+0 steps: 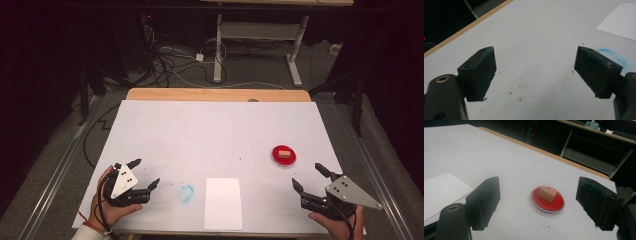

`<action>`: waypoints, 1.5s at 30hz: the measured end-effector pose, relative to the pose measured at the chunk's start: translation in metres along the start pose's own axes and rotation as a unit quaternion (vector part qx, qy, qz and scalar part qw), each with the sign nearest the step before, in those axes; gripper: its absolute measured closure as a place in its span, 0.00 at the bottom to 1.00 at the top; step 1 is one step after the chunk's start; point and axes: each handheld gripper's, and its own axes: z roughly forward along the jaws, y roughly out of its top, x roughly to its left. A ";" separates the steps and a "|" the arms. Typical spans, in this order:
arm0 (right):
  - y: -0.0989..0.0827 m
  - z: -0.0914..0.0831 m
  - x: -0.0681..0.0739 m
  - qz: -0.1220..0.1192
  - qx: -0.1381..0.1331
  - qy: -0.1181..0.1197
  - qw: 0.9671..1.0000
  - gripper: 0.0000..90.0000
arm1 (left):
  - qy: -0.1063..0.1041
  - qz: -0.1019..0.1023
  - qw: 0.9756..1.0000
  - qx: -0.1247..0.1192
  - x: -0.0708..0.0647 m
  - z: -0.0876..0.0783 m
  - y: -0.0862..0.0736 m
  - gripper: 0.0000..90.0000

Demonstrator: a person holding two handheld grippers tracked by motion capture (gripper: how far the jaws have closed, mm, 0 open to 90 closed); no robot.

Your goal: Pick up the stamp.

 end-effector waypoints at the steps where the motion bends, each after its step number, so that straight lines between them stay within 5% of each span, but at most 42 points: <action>1: 0.000 0.000 0.000 -0.007 0.003 -0.004 1.000 0.22 | 0.000 -0.001 1.000 0.005 0.000 0.001 0.000 0.19; 12: 0.002 0.008 -0.002 -0.019 0.025 0.009 0.999 0.23 | -0.015 0.010 1.000 0.014 0.000 0.001 -0.005 0.19; 15: -0.001 0.014 -0.005 -0.019 0.049 0.037 0.998 0.24 | -0.017 0.024 0.999 0.027 0.001 0.004 -0.007 0.19; 23: 0.004 0.019 -0.021 -0.016 0.070 0.021 0.997 0.21 | -0.032 0.013 0.999 0.034 0.000 0.006 -0.008 0.19; 28: 0.015 0.031 -0.030 -0.042 0.109 0.043 0.992 0.21 | -0.046 0.014 0.998 0.036 -0.002 0.007 -0.007 0.21; 30: 0.019 0.039 -0.034 -0.051 0.137 0.072 0.987 0.29 | -0.051 0.017 0.998 0.036 -0.002 0.007 -0.007 0.21; 35: 0.036 0.059 -0.047 -0.088 0.198 0.097 0.971 0.30 | -0.058 0.010 0.998 0.032 -0.002 0.007 -0.007 0.21; 41: 0.055 0.090 -0.057 -0.139 0.282 0.140 0.939 0.32 | -0.055 0.012 0.998 0.041 -0.003 0.009 -0.008 0.21; 45: 0.061 0.110 -0.059 -0.175 0.325 0.147 0.918 0.36 | -0.052 0.015 0.998 0.036 -0.002 0.008 -0.008 0.21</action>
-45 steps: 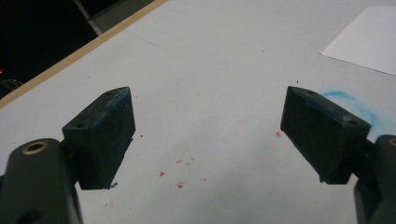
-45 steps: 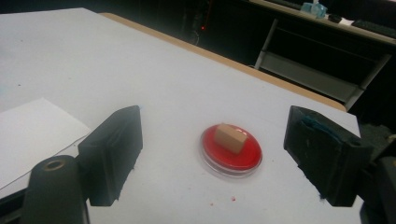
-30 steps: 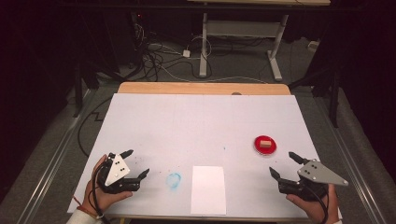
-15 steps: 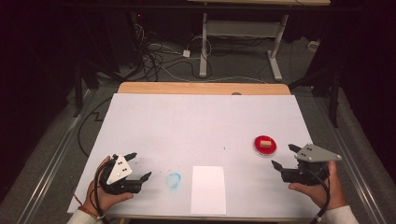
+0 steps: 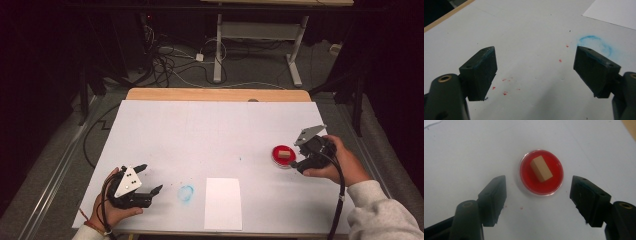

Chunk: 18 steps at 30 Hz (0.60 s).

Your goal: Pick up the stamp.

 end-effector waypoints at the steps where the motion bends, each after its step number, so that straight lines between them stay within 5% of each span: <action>1: 0.003 0.003 -0.002 -0.006 0.008 -0.002 1.000 0.36 | 0.000 0.000 1.000 0.001 0.000 0.000 0.000 0.21; 8: 0.018 0.027 -0.011 -0.036 0.066 0.011 0.997 0.45 | -0.005 -0.003 1.000 0.006 0.000 -0.001 -0.002 0.21; 18: 0.033 0.046 -0.011 -0.074 0.101 0.042 0.991 0.59 | -0.008 0.002 1.000 0.006 0.000 -0.001 -0.002 0.21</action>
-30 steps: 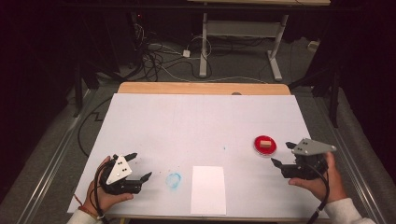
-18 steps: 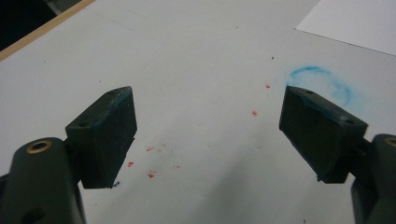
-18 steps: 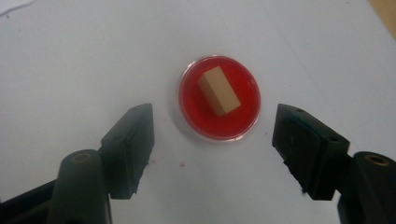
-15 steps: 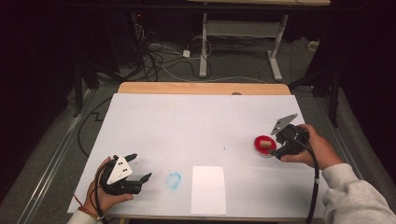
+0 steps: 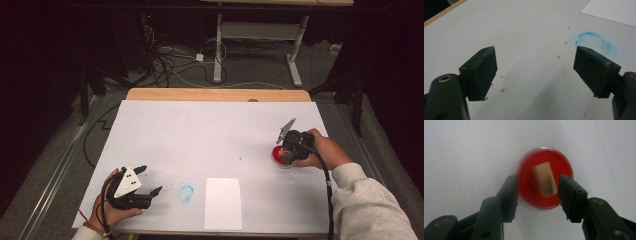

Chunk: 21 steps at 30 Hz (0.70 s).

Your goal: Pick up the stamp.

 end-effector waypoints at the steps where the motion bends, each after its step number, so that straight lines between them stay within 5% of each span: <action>1: 0.001 0.001 0.000 -0.002 0.004 0.002 1.000 0.60 | -0.001 0.000 1.000 -0.001 0.000 0.000 0.000 0.21; 9: 0.008 0.004 -0.001 -0.021 0.003 0.006 1.000 0.72 | -0.006 0.001 1.000 0.002 0.000 0.000 0.000 0.21; 14: 0.011 0.007 -0.003 -0.030 0.019 0.000 0.999 0.66 | -0.011 -0.001 1.000 0.000 0.000 0.000 0.000 0.21; 21: 0.016 0.012 -0.006 -0.039 0.032 0.004 0.999 0.70 | -0.018 -0.005 1.000 0.004 0.000 0.001 -0.001 0.21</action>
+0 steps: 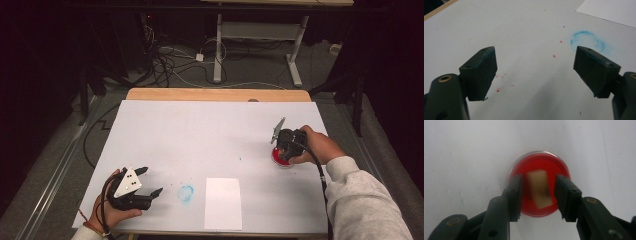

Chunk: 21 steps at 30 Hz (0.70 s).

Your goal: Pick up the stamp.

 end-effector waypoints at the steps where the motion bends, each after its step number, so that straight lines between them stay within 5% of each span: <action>1: 0.001 0.000 0.001 -0.003 0.001 -0.004 1.000 0.72 | -0.001 -0.002 1.000 -0.002 0.000 0.000 0.000 0.21; 14: 0.004 0.007 -0.002 -0.029 0.005 0.009 1.000 0.85 | -0.008 -0.008 1.000 -0.002 0.002 0.001 -0.001 0.21; 21: 0.000 0.008 -0.005 -0.020 -0.006 0.020 1.000 0.85 | -0.011 -0.006 1.000 0.000 0.001 0.001 0.000 0.21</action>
